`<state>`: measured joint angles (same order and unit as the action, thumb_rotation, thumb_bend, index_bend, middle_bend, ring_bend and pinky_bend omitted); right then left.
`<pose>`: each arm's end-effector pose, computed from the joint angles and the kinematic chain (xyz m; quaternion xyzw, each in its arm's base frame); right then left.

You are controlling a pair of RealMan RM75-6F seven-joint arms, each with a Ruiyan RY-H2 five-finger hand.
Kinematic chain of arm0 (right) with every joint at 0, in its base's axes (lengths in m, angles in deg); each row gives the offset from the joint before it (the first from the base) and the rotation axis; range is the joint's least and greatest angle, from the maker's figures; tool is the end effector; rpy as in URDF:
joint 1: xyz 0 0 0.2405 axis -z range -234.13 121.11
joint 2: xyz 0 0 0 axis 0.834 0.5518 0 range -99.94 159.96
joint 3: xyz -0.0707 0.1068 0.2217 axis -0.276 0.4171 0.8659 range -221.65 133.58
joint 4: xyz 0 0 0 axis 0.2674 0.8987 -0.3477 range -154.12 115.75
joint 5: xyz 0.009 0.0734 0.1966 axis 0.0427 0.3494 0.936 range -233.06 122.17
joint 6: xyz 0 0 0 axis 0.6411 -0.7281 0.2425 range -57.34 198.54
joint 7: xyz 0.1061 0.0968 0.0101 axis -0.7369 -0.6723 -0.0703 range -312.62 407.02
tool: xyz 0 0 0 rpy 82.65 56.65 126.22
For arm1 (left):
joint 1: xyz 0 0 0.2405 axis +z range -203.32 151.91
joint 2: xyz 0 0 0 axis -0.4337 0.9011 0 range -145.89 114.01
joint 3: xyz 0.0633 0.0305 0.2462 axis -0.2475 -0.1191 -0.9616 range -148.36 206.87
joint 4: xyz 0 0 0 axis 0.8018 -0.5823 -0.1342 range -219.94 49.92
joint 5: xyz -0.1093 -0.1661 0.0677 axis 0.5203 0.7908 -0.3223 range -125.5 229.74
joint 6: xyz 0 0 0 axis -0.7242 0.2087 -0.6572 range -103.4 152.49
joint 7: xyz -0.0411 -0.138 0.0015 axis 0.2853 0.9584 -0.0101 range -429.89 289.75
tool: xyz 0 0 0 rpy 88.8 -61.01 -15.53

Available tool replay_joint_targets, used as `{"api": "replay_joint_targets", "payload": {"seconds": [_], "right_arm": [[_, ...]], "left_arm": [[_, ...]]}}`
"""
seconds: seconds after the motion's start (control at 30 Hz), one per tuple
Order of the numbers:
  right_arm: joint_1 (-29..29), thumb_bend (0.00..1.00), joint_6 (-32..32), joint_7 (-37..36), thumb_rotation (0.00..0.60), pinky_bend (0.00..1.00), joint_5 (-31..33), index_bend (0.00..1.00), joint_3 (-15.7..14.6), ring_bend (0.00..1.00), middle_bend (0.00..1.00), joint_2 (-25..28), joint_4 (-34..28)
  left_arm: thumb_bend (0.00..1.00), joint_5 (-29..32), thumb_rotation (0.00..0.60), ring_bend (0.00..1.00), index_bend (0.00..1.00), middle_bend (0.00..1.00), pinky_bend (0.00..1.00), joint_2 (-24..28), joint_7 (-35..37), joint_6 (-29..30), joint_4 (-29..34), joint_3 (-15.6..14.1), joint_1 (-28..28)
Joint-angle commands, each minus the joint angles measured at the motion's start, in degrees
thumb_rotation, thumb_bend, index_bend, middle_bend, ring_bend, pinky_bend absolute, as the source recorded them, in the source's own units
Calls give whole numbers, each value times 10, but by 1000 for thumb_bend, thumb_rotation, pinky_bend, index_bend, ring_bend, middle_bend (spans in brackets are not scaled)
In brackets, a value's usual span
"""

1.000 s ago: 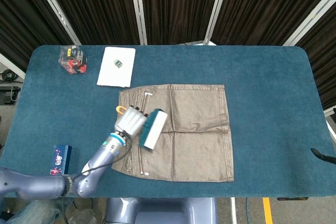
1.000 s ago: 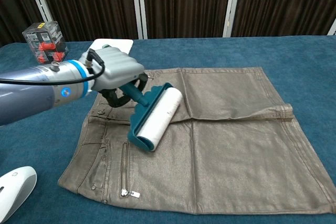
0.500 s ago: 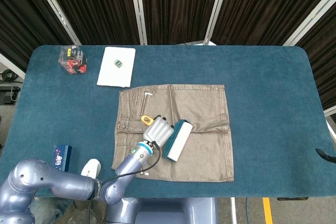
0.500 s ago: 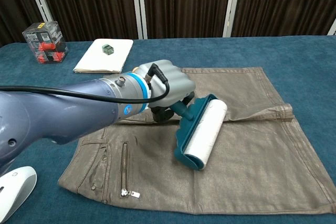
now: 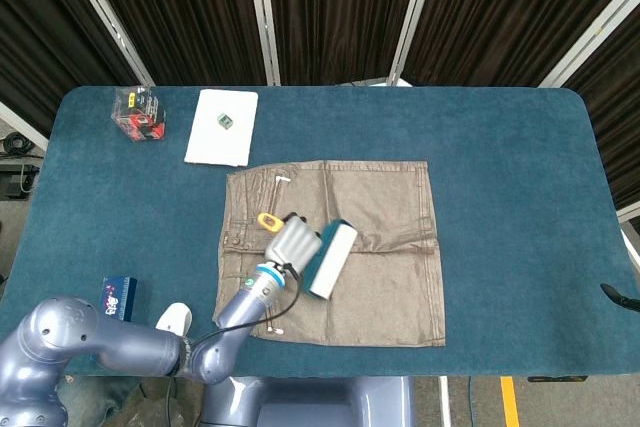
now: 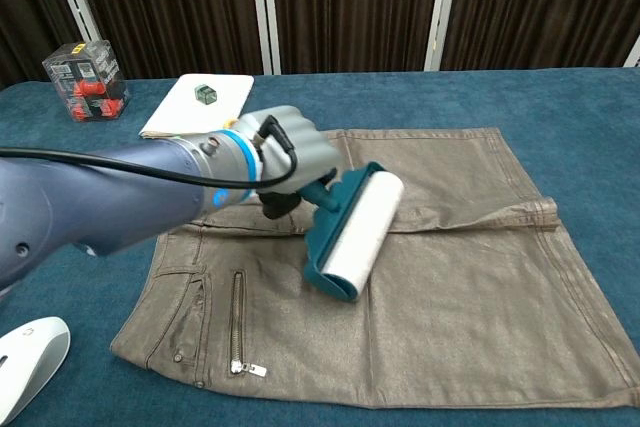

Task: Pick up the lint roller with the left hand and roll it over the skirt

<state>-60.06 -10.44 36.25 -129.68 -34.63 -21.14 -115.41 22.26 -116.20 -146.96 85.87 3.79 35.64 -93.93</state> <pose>-0.3299 -0.1943 0.2460 0.5020 -0.4240 0.3932 0.6431 -0.0312 0.3297 -0.0895 -0.8740 -0.0877 -0.1580 0.4511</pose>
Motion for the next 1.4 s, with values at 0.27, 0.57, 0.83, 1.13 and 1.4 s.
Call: {"api": "replay_joint_targets", "payload": {"seconds": [0.27, 0.57, 0.83, 1.13, 1.4], "right_arm": [[1, 0, -6, 18, 600, 0, -7, 0, -3, 0, 0, -3, -10], [-1, 0, -6, 37, 600, 0, -10, 0, -5, 0, 0, -6, -19], [-3, 0, -6, 44, 600, 0, -8, 0, -4, 0, 0, -7, -23], [-4, 0, 2, 26, 600, 0, -2, 0, -1, 0, 0, -2, -17], [-4, 0, 10, 8, 600, 0, 0, 0, -2, 0, 0, 1, -8]], "left_arm": [[788, -11, 600, 385, 640, 541, 479, 100, 73, -18, -31, -68, 61], [790, -18, 600, 385, 640, 540, 478, 129, 120, -36, -62, -82, 87], [790, -41, 600, 385, 640, 540, 478, 131, 144, -41, -58, -69, 85], [792, -47, 600, 385, 641, 541, 479, 73, 100, -29, -48, -58, 55], [791, -54, 600, 385, 645, 543, 478, 1, 40, -1, -59, -46, 21]]}}
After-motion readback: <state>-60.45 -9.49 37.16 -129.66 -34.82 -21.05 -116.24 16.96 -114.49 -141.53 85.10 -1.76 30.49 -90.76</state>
